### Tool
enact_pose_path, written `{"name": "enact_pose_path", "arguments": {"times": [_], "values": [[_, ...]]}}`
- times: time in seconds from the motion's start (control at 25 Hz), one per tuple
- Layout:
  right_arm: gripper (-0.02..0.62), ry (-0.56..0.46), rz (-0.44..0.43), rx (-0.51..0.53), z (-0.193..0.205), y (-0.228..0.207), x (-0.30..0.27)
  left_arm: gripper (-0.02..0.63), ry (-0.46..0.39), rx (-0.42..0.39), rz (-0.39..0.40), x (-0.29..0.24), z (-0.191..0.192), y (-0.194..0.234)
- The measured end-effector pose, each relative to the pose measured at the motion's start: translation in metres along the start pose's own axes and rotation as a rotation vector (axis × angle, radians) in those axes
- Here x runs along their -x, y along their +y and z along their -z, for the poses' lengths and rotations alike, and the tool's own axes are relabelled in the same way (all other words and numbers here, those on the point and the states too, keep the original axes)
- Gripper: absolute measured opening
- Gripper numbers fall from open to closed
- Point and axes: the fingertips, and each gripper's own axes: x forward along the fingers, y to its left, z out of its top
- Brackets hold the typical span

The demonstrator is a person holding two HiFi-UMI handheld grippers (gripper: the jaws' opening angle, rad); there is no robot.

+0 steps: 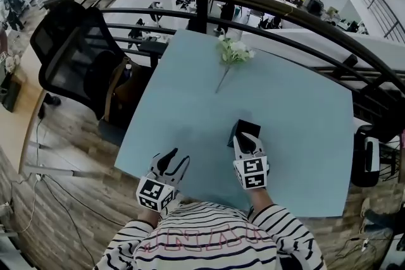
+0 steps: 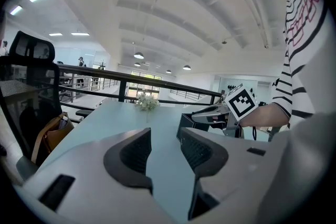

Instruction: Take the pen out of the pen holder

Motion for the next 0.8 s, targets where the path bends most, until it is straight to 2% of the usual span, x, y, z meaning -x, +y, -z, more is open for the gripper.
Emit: {"name": "enact_pose_path", "arguments": {"times": [0.36,0.8], "values": [[0.057,-0.029,0.010,0.010,-0.007,-0.002,0.002,0.152,-0.003,0.004,-0.006,0.002,-0.001,0.005],[0.057,-0.131,0.056,-0.063,-0.038,-0.009,0.033,0.152,-0.029,-0.021,0.001,0.015,-0.009,0.004]]}}
